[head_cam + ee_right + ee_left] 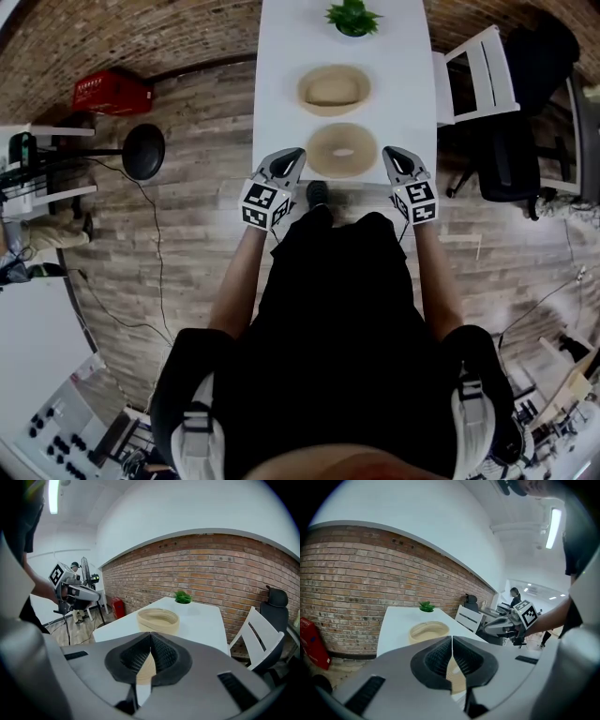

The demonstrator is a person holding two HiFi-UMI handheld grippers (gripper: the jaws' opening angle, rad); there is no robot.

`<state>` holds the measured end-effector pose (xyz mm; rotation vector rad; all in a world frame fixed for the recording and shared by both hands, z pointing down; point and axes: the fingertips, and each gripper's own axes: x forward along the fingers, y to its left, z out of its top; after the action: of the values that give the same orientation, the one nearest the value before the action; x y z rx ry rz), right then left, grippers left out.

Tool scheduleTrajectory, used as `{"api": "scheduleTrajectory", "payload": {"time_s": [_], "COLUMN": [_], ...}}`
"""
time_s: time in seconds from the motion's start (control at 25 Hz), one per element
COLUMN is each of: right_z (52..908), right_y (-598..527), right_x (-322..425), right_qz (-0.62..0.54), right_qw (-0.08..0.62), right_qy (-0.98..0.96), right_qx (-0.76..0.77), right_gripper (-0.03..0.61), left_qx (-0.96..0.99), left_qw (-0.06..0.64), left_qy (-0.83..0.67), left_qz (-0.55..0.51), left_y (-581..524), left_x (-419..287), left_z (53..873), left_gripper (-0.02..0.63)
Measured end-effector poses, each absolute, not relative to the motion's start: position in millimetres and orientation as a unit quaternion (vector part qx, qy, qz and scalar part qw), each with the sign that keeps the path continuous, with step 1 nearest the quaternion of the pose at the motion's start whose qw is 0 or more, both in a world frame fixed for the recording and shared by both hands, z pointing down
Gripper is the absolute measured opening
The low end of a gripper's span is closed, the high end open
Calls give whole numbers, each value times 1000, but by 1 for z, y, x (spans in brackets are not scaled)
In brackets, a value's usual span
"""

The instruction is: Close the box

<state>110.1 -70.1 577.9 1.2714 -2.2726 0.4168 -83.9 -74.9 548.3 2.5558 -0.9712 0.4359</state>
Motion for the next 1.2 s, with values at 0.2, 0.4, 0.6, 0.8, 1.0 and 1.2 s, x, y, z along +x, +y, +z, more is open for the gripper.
{"api": "scheduleTrajectory", "payload": {"time_s": [0.2, 0.4, 0.6, 0.8, 1.0, 1.2], "right_z": [582, 590, 606, 629, 653, 672], "right_y": [-74, -77, -82, -88, -90, -94], "right_x": [109, 109, 112, 115, 118, 118], "right_qz": [159, 171, 184, 205, 229, 248], "right_qw": [243, 240, 240, 243, 257, 265], "right_qy": [-829, -828, -829, -829, -831, -832], "right_qx": [478, 477, 470, 460, 437, 419], "right_gripper": [82, 169, 261, 298, 302, 302], "left_qx": [910, 906, 891, 872, 855, 845], "left_qw": [189, 198, 222, 259, 283, 303], "left_qy": [-334, -334, -354, -378, -392, -390], "left_qz": [157, 169, 175, 171, 188, 206], "left_y": [-84, -85, -84, -85, -87, -87], "left_x": [-92, -94, -95, -98, -93, -85], "left_z": [556, 567, 584, 604, 627, 652], "left_gripper": [28, 126, 164, 167, 192, 209]}}
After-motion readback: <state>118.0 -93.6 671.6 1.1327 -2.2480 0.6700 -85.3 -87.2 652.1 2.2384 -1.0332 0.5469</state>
